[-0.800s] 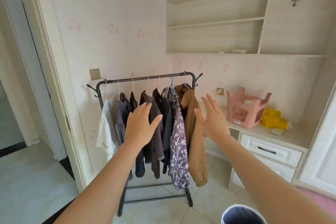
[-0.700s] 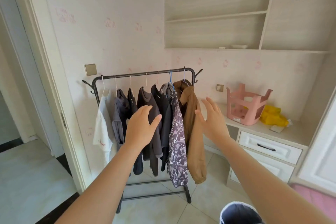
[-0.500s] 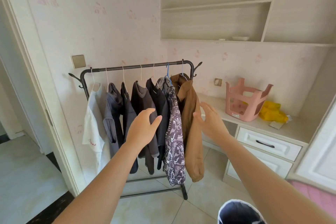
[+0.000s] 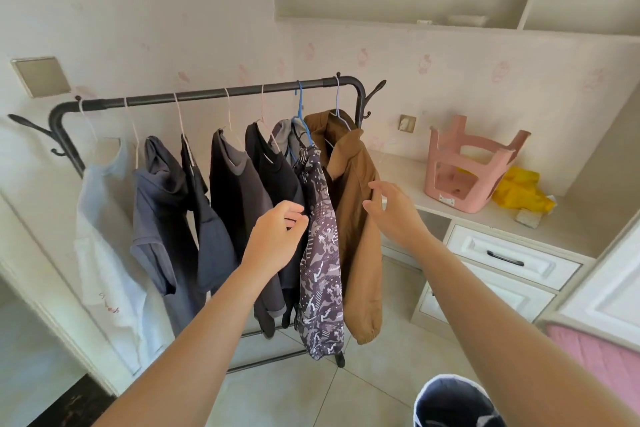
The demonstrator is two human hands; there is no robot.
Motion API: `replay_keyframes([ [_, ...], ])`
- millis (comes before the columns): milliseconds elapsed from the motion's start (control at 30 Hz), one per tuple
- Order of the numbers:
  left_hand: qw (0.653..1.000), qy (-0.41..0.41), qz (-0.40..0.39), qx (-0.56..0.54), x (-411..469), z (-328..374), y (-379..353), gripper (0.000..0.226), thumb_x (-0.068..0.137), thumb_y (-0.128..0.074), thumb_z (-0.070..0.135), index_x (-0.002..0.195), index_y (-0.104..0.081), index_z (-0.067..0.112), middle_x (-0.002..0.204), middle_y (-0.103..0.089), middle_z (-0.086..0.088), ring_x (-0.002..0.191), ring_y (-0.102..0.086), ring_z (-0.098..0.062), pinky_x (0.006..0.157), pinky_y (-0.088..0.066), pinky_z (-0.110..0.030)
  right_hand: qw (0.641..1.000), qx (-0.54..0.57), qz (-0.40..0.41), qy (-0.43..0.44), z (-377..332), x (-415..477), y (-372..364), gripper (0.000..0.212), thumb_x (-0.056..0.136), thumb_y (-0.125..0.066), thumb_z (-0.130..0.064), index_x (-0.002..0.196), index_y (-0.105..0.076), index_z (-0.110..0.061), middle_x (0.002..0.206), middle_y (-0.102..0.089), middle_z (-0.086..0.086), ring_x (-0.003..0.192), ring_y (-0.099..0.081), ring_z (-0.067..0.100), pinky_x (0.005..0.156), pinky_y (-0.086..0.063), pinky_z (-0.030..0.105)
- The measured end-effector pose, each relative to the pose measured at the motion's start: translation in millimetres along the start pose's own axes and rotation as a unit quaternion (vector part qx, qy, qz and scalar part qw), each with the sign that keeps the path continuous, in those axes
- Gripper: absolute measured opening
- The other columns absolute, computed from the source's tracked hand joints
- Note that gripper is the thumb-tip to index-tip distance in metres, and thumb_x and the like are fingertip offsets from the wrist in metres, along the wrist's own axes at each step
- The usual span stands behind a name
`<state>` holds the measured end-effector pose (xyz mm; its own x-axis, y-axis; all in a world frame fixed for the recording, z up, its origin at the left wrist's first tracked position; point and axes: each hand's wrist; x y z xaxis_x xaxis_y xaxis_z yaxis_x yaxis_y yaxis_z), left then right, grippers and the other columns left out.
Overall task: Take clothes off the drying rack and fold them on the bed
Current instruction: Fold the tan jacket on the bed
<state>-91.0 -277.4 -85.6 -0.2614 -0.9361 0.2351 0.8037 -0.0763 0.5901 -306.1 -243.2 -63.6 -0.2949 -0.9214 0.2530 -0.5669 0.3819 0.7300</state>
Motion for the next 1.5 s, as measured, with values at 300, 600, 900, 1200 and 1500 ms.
replay_keyframes([
  [300, 1.000, 0.005, 0.011, -0.028, 131.3, -6.9, -61.5, 0.024, 0.096, -0.054, 0.029, 0.118, -0.062, 0.022, 0.108, -0.064, 0.011, 0.094, -0.056, 0.001, 0.082, -0.042, -0.018, 1.000, 0.018, 0.012, 0.012, 44.9, 137.0, -16.9, 0.041, 0.096, -0.052, -0.024, 0.136, -0.047, -0.019, 0.141, -0.046, 0.001, 0.125, -0.047, 0.017, 0.093, -0.033, 0.021],
  [600, 0.997, 0.028, 0.056, -0.051, 252.1, 6.8, -102.7, 0.027, 0.098, -0.051, 0.024, 0.125, -0.057, 0.019, 0.113, -0.060, 0.006, 0.095, -0.058, -0.003, 0.077, -0.044, -0.013, 0.997, 0.053, 0.000, 0.051, 64.7, 268.0, -25.2, 0.038, 0.096, -0.051, -0.021, 0.134, -0.050, -0.017, 0.136, -0.052, 0.001, 0.122, -0.050, 0.017, 0.093, -0.033, 0.019],
  [900, 0.996, 0.033, 0.088, 0.007, 353.9, 6.3, -119.1, 0.043, 0.096, -0.052, 0.010, 0.138, -0.044, 0.013, 0.138, -0.051, -0.004, 0.116, -0.053, -0.015, 0.094, -0.040, -0.023, 0.997, 0.050, -0.039, 0.038, 52.1, 338.2, -55.3, 0.037, 0.093, -0.052, -0.023, 0.130, -0.052, -0.018, 0.105, -0.061, -0.005, 0.104, -0.058, 0.017, 0.099, -0.044, 0.043],
  [1200, 0.984, 0.080, -0.001, 0.162, 426.4, -23.0, -122.7, 0.043, 0.095, -0.055, 0.020, 0.133, -0.042, 0.004, 0.130, -0.053, -0.016, 0.118, -0.052, -0.032, 0.090, -0.044, -0.037, 0.997, -0.064, 0.027, 0.030, 38.4, 361.2, -83.3, 0.018, 0.097, -0.040, -0.021, 0.103, -0.057, -0.020, 0.079, -0.059, -0.003, 0.081, -0.053, 0.019, 0.085, -0.021, 0.034],
  [1500, 0.991, 0.043, -0.009, 0.124, 446.3, -38.3, -114.9, 0.023, 0.102, -0.041, 0.022, 0.102, -0.060, 0.009, 0.104, -0.062, -0.011, 0.098, -0.056, -0.027, 0.075, -0.037, -0.032, 0.997, 0.052, 0.053, -0.010, 23.7, 380.4, -84.5, 0.024, 0.099, -0.049, -0.022, 0.097, -0.066, -0.006, 0.080, -0.061, 0.001, 0.062, -0.050, 0.005, 0.052, -0.032, 0.016],
])
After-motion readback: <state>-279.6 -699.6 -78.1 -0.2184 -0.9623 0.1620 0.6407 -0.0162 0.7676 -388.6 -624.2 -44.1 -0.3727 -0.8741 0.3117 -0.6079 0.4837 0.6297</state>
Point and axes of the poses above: each hand's wrist, its own x-axis towards the middle knuckle, its own y-axis out of the back of the hand, z = x × y
